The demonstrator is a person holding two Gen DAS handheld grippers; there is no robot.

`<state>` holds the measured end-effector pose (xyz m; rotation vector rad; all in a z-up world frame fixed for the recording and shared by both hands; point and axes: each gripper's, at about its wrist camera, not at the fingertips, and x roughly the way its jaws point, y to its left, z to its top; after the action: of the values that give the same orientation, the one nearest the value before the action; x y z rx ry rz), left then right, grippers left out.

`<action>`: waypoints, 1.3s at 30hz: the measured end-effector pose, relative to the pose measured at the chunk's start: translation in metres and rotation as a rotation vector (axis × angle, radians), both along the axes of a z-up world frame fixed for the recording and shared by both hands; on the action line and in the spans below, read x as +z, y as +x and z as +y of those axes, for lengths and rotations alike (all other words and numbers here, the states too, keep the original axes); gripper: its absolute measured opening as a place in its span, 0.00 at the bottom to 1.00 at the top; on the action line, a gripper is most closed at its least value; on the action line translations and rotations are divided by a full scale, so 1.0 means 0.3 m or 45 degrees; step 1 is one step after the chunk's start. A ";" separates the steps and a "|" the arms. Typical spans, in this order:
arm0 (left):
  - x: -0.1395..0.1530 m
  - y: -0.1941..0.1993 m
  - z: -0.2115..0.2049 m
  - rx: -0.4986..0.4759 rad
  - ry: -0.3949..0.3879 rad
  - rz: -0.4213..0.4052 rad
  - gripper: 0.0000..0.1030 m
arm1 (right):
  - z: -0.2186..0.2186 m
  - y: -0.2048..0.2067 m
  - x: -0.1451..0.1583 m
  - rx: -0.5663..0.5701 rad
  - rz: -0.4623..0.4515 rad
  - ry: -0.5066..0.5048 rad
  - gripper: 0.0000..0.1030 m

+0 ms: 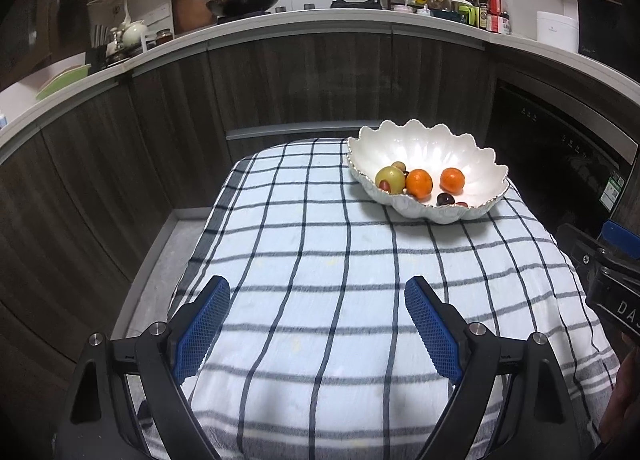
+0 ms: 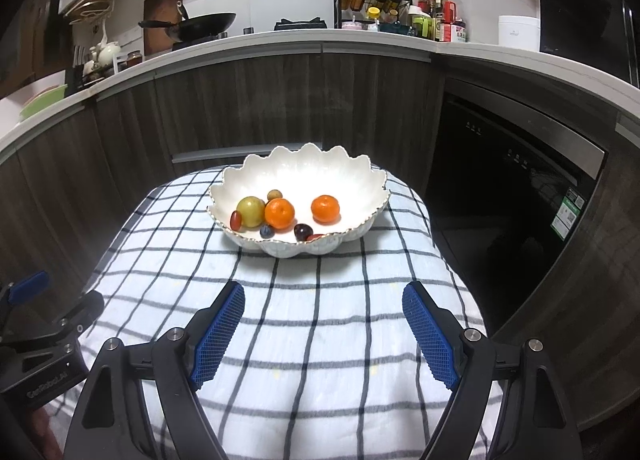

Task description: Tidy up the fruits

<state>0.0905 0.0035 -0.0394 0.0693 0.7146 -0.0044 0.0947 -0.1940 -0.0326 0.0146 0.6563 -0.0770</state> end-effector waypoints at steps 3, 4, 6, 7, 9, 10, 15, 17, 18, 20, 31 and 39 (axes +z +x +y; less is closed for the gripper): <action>0.006 -0.038 0.009 0.024 0.000 -0.021 0.88 | 0.005 -0.032 0.000 0.000 -0.007 -0.005 0.80; 0.009 -0.051 0.013 0.037 -0.004 -0.032 0.90 | 0.005 -0.046 0.001 -0.002 -0.011 -0.003 0.80; 0.016 -0.076 0.018 0.048 -0.009 -0.052 0.92 | 0.004 -0.067 0.004 -0.007 -0.016 0.002 0.80; 0.020 -0.088 0.017 0.047 -0.004 -0.063 0.92 | 0.004 -0.079 0.005 -0.007 -0.017 0.002 0.80; 0.026 -0.104 0.012 0.044 0.005 -0.081 0.92 | 0.004 -0.096 0.005 -0.003 -0.016 0.006 0.80; 0.029 -0.111 0.012 0.041 0.004 -0.085 0.92 | 0.002 -0.102 0.005 -0.005 -0.016 0.009 0.80; 0.034 -0.133 0.014 0.033 -0.011 -0.082 0.92 | -0.010 -0.132 0.006 -0.035 -0.013 0.012 0.80; 0.041 -0.141 0.016 0.033 -0.012 -0.089 0.93 | -0.013 -0.137 0.009 -0.041 -0.014 0.007 0.80; 0.044 -0.143 0.016 0.035 -0.013 -0.094 0.94 | -0.014 -0.139 0.011 -0.044 -0.014 0.006 0.80; 0.050 -0.152 0.018 0.037 -0.013 -0.105 0.95 | -0.014 -0.147 0.015 -0.047 -0.020 0.001 0.80; 0.056 -0.174 0.018 0.032 -0.005 -0.123 0.95 | -0.015 -0.181 0.032 -0.048 -0.053 -0.013 0.87; 0.057 -0.175 0.017 0.033 -0.006 -0.125 0.95 | -0.017 -0.181 0.033 -0.048 -0.058 -0.007 0.87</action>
<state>0.0380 0.0087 -0.0222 0.0556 0.6170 0.0217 0.0403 -0.1992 -0.0226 0.0231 0.6102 -0.1149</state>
